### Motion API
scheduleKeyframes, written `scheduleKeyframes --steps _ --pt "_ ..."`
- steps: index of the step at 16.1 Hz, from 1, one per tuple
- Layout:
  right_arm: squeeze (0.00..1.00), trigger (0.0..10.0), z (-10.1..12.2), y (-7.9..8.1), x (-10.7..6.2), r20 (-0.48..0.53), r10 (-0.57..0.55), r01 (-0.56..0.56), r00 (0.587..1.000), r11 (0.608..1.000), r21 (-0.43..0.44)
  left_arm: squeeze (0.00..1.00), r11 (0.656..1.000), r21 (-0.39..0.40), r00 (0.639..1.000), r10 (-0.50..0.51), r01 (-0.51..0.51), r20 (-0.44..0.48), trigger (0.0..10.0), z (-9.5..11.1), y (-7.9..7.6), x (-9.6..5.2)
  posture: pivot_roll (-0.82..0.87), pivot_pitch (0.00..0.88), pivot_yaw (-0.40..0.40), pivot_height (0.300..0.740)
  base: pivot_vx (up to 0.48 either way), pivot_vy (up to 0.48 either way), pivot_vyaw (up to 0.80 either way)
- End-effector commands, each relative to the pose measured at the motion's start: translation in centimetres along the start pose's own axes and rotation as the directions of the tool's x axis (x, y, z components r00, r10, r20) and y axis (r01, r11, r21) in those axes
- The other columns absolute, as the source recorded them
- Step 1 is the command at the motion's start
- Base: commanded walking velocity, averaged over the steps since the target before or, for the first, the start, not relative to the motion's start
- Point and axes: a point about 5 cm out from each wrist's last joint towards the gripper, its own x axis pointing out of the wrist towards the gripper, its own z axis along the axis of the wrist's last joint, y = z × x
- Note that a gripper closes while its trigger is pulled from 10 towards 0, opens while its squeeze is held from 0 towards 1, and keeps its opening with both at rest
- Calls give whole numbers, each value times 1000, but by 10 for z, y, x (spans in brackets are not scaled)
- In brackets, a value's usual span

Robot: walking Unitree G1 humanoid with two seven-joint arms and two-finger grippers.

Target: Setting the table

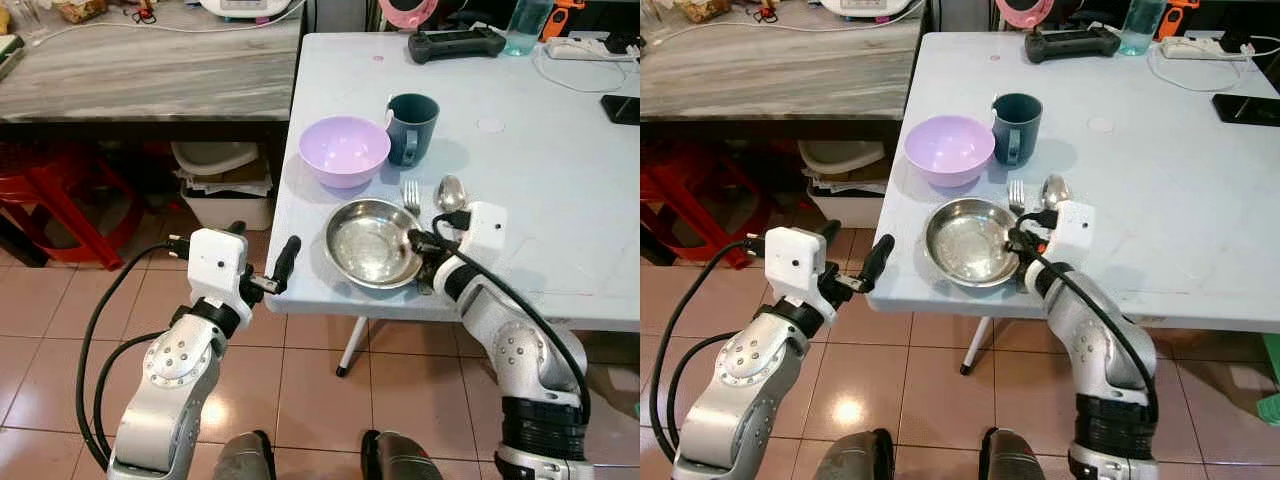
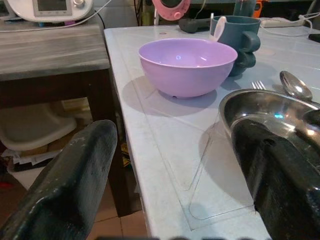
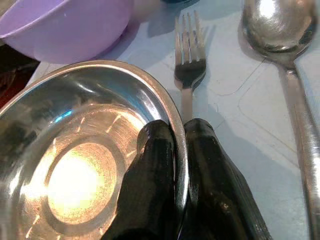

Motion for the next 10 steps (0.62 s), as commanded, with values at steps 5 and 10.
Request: scheduleKeyframes --steps 5,10 --pt "0 0 1 3 -10 24 -45 45 999 999 -9 0 1000 3 1000 11 -11 -18 10000 -4 2 0 -3 118 56 740 0 252 0" --pt "0 0 14 8 -12 104 -25 25 994 1000 -5 0 1000 12 1000 22 -22 -19 10000 -5 4 2 -9 117 51 740 0 480 0"
